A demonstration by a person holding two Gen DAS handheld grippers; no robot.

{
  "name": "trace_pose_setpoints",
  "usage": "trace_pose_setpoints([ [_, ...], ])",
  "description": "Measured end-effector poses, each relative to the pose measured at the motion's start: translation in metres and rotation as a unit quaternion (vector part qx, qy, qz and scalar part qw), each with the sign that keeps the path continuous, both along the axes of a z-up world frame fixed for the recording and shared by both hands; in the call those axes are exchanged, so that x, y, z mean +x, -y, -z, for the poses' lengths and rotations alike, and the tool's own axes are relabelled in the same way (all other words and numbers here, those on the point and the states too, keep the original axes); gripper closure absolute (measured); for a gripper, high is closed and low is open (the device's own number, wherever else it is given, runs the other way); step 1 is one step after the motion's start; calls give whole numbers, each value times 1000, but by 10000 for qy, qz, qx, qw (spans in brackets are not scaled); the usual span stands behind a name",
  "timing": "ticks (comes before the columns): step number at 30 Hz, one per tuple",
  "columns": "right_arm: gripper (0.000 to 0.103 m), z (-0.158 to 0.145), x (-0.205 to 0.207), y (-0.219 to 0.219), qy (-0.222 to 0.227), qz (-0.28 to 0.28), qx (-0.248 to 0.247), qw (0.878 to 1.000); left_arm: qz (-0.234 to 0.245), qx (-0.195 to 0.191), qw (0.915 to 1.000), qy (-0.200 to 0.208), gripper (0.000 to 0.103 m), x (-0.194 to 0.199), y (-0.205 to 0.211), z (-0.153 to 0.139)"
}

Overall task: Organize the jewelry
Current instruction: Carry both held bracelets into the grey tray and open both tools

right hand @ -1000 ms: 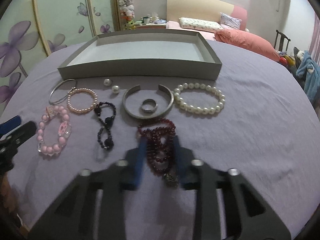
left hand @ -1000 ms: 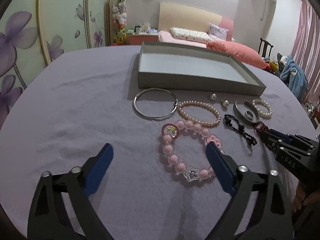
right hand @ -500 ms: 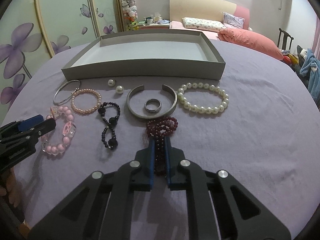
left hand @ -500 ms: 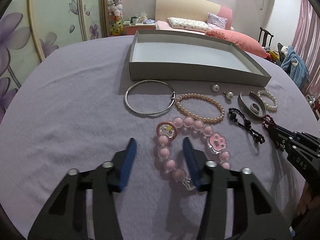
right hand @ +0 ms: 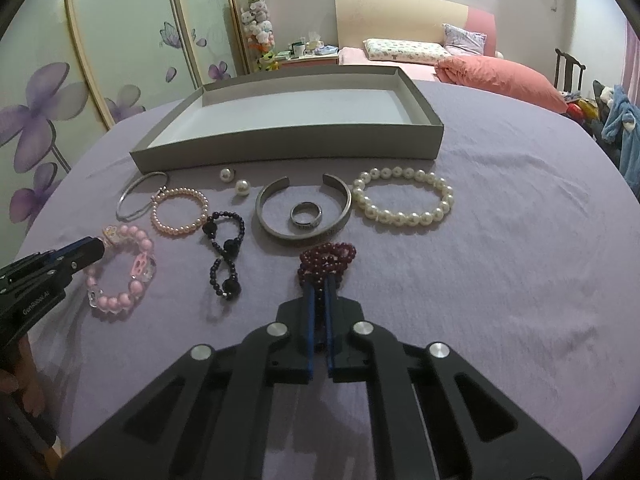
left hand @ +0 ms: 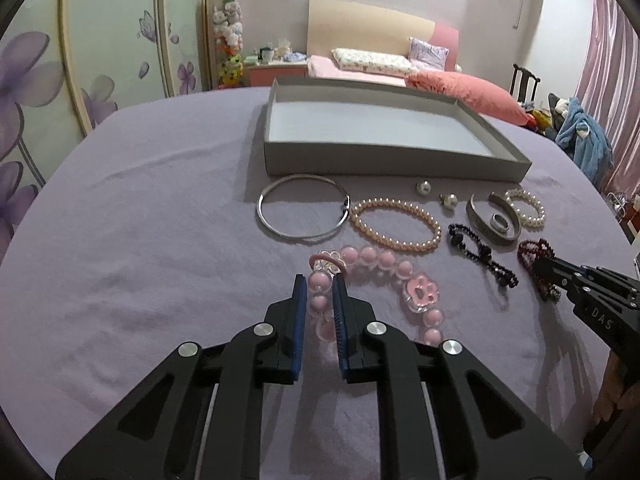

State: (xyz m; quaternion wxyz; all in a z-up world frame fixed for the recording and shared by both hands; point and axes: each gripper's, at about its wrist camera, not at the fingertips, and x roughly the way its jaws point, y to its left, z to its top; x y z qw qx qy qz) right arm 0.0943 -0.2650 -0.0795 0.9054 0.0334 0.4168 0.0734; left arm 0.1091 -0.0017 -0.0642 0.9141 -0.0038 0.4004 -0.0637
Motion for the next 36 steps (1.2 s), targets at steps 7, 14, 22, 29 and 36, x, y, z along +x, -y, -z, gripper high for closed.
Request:
trace_pose_setpoints([
  [7, 98, -18, -12, 6, 337, 63, 140, 9993, 43, -120, 9991, 405, 89, -12, 2, -17],
  [14, 98, -38, -21, 6, 642, 33, 210, 9977, 90, -175, 9965, 816, 89, -22, 5, -32],
  [22, 98, -52, -26, -1, 946, 5, 284, 9951, 124, -117, 9924, 1221, 89, -31, 9, -44],
  [29, 98, -71, -28, -6, 1358, -15, 322, 9902, 168, -110, 9888, 1480, 89, -32, 16, -57],
  [36, 98, -103, -22, -12, 2049, 108, 281, 9783, 244, -111, 9814, 1901, 89, -17, 27, -85],
])
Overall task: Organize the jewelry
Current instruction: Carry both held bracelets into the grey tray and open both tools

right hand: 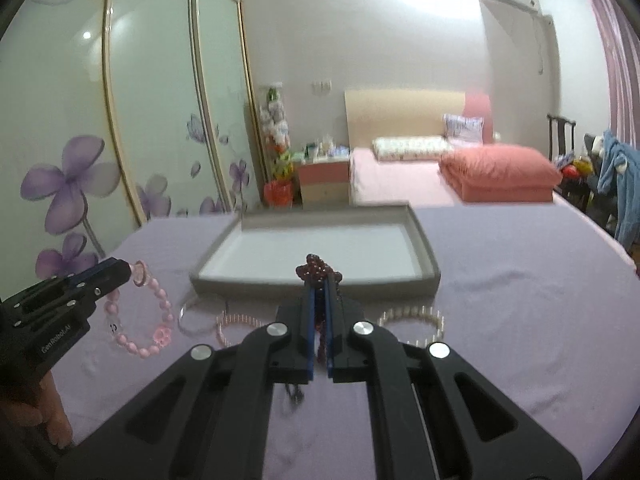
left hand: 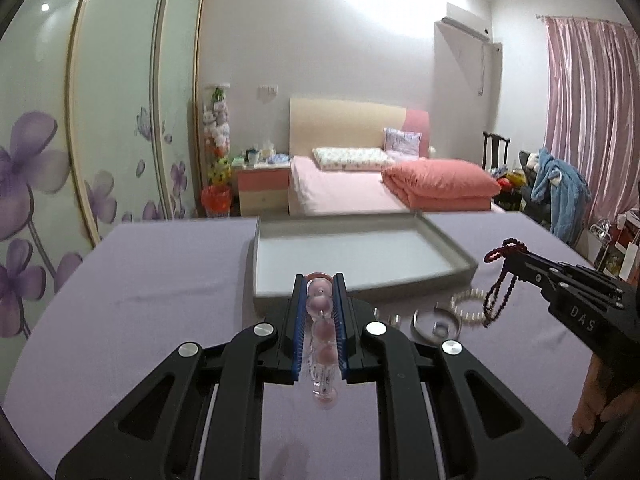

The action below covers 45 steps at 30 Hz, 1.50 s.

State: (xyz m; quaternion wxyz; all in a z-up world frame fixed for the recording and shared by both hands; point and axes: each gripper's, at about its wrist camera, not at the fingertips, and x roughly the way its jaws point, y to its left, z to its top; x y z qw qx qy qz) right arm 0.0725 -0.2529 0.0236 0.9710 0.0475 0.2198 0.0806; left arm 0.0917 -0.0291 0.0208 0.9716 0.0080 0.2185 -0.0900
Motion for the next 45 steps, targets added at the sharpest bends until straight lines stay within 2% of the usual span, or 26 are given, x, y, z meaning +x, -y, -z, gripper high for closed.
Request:
trace_pose_setpoints([
  [6, 98, -24, 25, 1, 570, 203, 121, 9981, -53, -44, 9990, 449, 89, 20, 11, -22],
  [15, 98, -22, 85, 1, 599, 285, 157, 9977, -157, -111, 9991, 369, 89, 70, 24, -17],
  [30, 98, 33, 195, 1, -474, 272, 323, 9980, -224, -252, 9984, -448, 89, 146, 26, 33],
  [34, 98, 49, 220, -3, -855, 268, 319, 9955, -208, -305, 9975, -603, 89, 162, 27, 38],
  [39, 98, 63, 239, -8, -1103, 261, 331, 9930, -187, -290, 9970, -686, 89, 177, 26, 40],
  [42, 90, 68, 244, -7, -1261, 267, 401, 9908, -220, -361, 9957, -825, 89, 185, 26, 44],
  [44, 62, 64, 241, -3, -1184, 312, 450, 9915, -262, -440, 9952, -835, 89, 185, 22, 43],
  [45, 59, 62, 237, 0, -1084, 354, 441, 9925, -263, -457, 9953, -818, 88, 184, 20, 42],
])
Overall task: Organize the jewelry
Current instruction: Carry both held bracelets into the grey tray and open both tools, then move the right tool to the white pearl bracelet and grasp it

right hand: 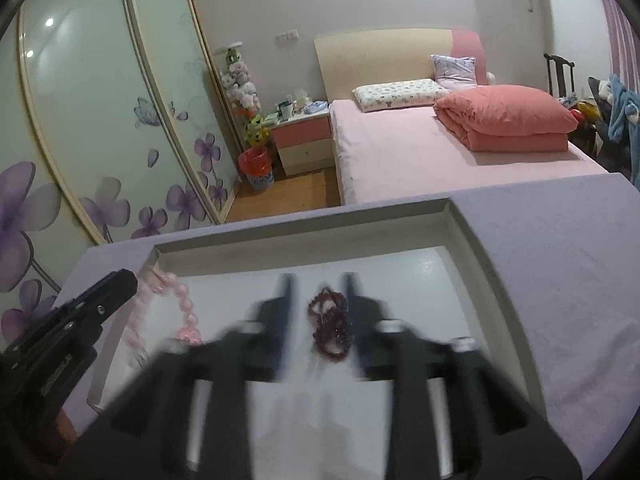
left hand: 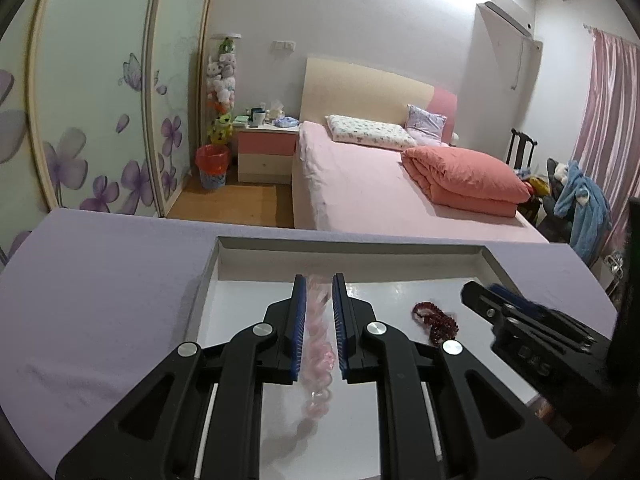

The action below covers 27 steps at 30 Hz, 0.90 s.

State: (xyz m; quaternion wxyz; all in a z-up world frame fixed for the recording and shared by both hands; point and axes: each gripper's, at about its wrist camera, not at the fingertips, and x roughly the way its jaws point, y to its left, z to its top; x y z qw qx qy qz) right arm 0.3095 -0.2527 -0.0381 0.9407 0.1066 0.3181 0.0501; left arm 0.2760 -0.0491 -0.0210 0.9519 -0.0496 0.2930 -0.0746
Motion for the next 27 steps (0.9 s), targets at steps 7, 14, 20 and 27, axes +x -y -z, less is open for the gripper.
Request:
trace_pose_setpoints([
  [7, 59, -8, -12, 18, 105, 192, 90, 9997, -137, -2, 9999, 91, 82, -1, -13, -10],
  [14, 60, -19, -42, 34, 259, 243, 66, 9993, -223, 89, 9996, 153, 80, -23, -25, -18],
  [20, 60, -25, -79, 50, 237, 198, -73, 9995, -251, 176, 9995, 72, 73, -57, -45, -16],
  [27, 59, -2, -118, 82, -376, 351, -302, 9982, -281, 302, 9990, -177, 55, -102, -73, 0],
])
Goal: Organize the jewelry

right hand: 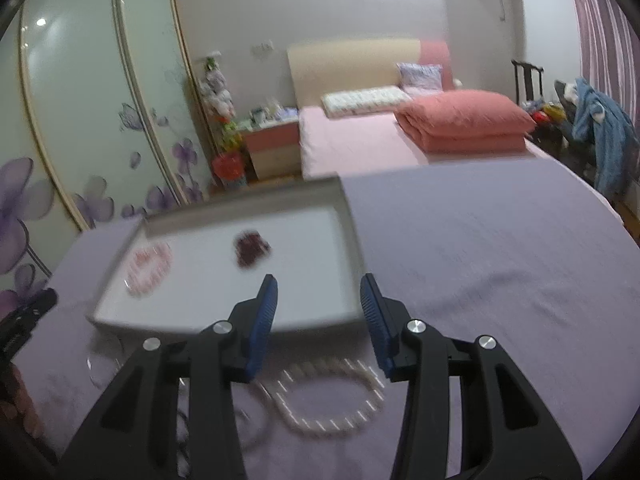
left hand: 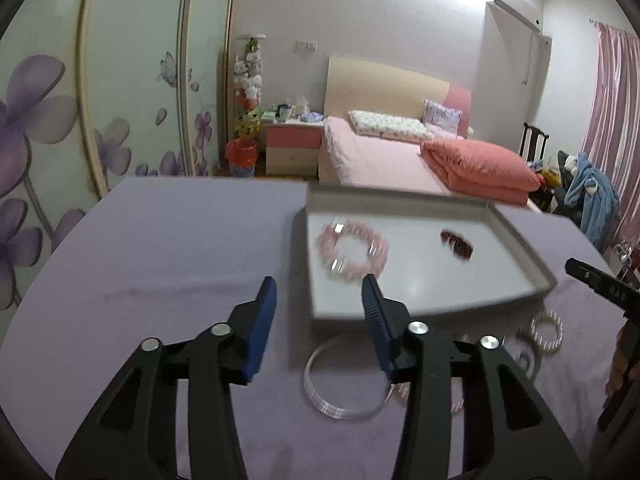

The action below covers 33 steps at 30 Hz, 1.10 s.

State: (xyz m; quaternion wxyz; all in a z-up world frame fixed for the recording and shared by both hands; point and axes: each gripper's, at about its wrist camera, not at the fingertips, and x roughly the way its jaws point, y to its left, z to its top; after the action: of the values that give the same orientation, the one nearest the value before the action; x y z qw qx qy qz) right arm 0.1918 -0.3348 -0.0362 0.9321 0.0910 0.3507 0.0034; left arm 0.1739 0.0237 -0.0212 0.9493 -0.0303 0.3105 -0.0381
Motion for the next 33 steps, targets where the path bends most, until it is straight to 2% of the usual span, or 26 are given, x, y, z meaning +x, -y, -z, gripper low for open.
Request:
trace_pose_setpoints([
  [7, 63, 35, -16, 6, -608, 33, -307, 9977, -63, 112, 9992, -370, 49, -13, -8, 20],
  [9, 67, 41, -14, 3, -718, 7, -359, 9968, -78, 114, 9990, -435, 49, -19, -8, 27],
  [15, 71, 54, 0, -5, -980, 16, -624, 9932, 9, 256, 9984, -509, 40, -28, -3, 33],
  [17, 78, 55, 0, -10, -952, -37, -757, 9926, 42, 268, 9982, -534, 38, -30, -2, 35],
  [19, 93, 54, 0, -14, -974, -89, -814, 9919, 84, 271, 9979, -580, 35, -29, 0, 37],
  [25, 93, 56, -5, -8, -932, -69, -715, 9930, 274, 314, 9962, -767, 21, -29, 10, 45],
  [33, 93, 55, -9, -6, -899, -83, -729, 9932, 525, 582, 9893, -1227, 16, -15, 33, 59],
])
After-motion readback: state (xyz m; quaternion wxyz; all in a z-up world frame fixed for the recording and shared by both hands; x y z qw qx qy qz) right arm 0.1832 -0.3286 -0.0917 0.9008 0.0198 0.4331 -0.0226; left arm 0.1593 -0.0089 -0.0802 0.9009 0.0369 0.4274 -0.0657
